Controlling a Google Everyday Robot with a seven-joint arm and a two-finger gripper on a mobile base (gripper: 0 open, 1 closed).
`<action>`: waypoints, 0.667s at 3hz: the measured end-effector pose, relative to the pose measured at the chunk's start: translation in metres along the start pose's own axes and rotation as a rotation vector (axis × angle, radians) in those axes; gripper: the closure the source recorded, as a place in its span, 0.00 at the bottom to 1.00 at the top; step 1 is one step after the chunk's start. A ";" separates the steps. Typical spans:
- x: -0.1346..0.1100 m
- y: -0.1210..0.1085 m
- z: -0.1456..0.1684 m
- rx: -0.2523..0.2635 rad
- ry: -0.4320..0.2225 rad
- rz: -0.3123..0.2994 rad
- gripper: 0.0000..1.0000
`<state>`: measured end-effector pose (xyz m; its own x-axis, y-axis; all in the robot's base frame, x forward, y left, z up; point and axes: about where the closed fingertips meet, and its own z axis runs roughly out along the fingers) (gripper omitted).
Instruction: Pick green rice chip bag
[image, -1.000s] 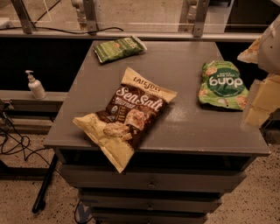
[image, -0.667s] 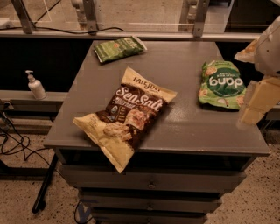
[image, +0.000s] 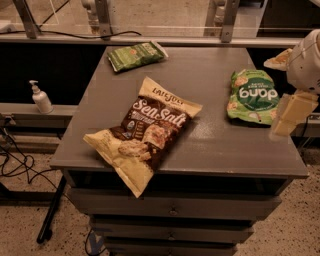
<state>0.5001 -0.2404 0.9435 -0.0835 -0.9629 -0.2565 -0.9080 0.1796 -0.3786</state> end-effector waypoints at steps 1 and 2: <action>0.028 -0.026 0.018 0.054 0.008 -0.033 0.00; 0.052 -0.057 0.034 0.112 0.003 0.021 0.00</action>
Offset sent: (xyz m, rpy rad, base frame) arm 0.1036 -0.0892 -0.0312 0.0344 -0.1585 -0.1494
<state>0.5617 -0.2937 0.9222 -0.1032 -0.9594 -0.2623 -0.8545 0.2205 -0.4703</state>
